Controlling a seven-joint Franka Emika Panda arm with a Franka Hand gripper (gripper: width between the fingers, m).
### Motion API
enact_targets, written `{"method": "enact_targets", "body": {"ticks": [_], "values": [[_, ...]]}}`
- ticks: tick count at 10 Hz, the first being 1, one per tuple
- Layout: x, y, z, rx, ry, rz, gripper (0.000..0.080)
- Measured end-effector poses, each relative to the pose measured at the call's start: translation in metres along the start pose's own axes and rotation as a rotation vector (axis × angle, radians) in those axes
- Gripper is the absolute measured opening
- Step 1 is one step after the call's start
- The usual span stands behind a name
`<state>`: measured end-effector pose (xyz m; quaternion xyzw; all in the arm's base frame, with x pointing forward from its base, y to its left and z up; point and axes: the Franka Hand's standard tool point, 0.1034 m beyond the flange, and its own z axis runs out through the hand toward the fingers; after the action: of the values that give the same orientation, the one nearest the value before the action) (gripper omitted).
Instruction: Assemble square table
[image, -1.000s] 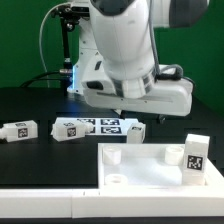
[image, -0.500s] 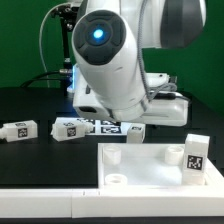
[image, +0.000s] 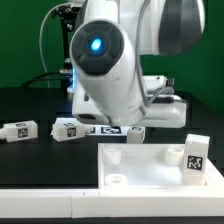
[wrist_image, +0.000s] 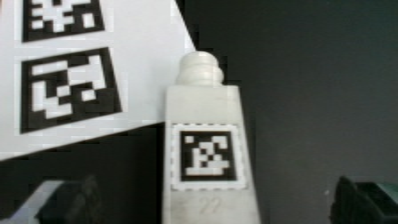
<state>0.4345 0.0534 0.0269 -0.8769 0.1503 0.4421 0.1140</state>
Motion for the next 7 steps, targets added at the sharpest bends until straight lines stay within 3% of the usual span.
{"method": "enact_targets", "body": {"ticks": [1,4,7], "values": [[0.0,0.002,-0.002,0.008,-0.058,0.044,0.0649],[0.002,0.002,-0.002,0.007,-0.055,0.048,0.0649],[0.006,-0.011,0.013,0.001,-0.016,-0.012,0.0649]]}}
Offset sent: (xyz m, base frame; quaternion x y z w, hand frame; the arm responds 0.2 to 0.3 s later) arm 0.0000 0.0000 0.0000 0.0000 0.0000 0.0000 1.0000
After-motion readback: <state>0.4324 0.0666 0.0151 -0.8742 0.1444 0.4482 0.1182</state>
